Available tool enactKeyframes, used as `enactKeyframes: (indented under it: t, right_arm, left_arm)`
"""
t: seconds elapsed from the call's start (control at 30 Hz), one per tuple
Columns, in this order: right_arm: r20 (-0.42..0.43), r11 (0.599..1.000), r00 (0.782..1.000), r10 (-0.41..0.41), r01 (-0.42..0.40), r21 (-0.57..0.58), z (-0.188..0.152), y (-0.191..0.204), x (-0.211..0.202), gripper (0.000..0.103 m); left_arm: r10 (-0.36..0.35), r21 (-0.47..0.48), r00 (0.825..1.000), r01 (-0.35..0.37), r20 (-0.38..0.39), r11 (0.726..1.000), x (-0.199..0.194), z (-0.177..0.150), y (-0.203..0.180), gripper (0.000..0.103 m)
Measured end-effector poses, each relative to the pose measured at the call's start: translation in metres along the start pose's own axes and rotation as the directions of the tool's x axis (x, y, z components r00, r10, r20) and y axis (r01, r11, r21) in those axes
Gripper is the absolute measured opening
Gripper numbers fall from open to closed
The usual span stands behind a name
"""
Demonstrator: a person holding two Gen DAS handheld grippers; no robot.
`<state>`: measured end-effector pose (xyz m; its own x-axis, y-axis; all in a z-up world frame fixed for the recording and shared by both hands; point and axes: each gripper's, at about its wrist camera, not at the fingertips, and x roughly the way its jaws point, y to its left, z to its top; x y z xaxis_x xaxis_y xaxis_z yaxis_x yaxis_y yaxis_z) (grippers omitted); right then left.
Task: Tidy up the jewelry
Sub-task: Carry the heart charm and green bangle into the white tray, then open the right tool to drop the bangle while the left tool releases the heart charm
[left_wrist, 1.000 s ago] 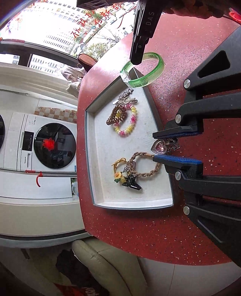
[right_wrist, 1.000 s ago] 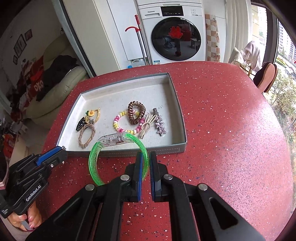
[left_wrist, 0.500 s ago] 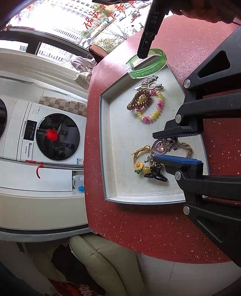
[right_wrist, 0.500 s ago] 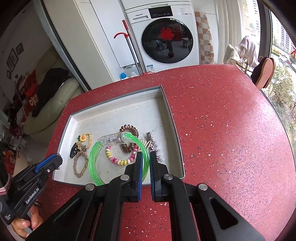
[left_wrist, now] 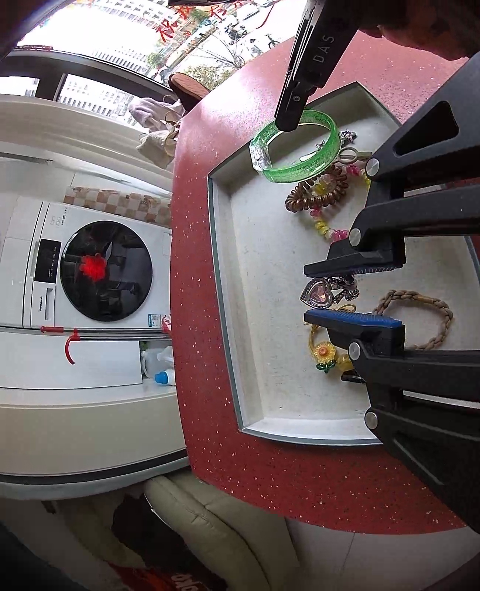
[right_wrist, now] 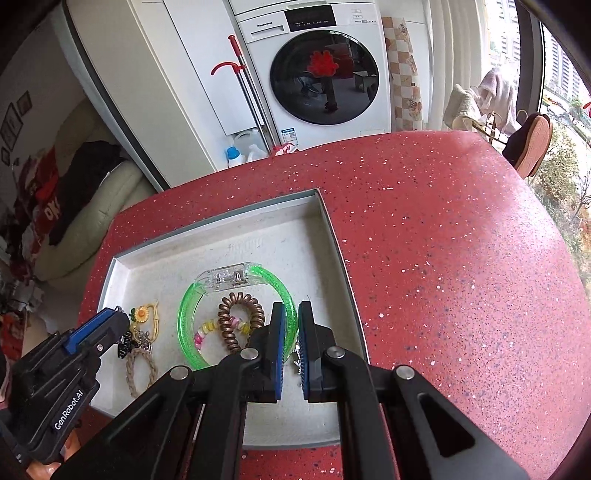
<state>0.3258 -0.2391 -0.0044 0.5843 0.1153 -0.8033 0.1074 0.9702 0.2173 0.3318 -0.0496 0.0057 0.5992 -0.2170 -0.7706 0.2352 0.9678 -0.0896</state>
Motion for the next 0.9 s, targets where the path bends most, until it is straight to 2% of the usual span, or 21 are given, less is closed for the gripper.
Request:
enactKeyframes:
  t: [0.5, 0.7, 0.9]
  right_arm:
    - [-0.011, 0.999, 0.999, -0.044, 0.044, 0.014, 0.014, -0.005, 0.045, 0.008]
    - [-0.019, 0.998, 0.998, -0.055, 0.055, 0.002, 0.011, -0.002, 0.051, 0.008]
    - [-0.034, 1.0, 0.999, -0.027, 0.028, 0.007, 0.012, -0.004, 0.051, 0.008]
  left_arm:
    - [0.106, 0.037, 0.992, -0.103, -0.064, 0.994, 0.054, 0.004, -0.004, 0.036]
    - [0.115, 0.043, 0.99, -0.113, -0.075, 0.993, 0.056, 0.002, -0.004, 0.036]
    - [0.132, 0.063, 0.988, -0.127, -0.077, 0.99, 0.057, 0.002, -0.007, 0.036]
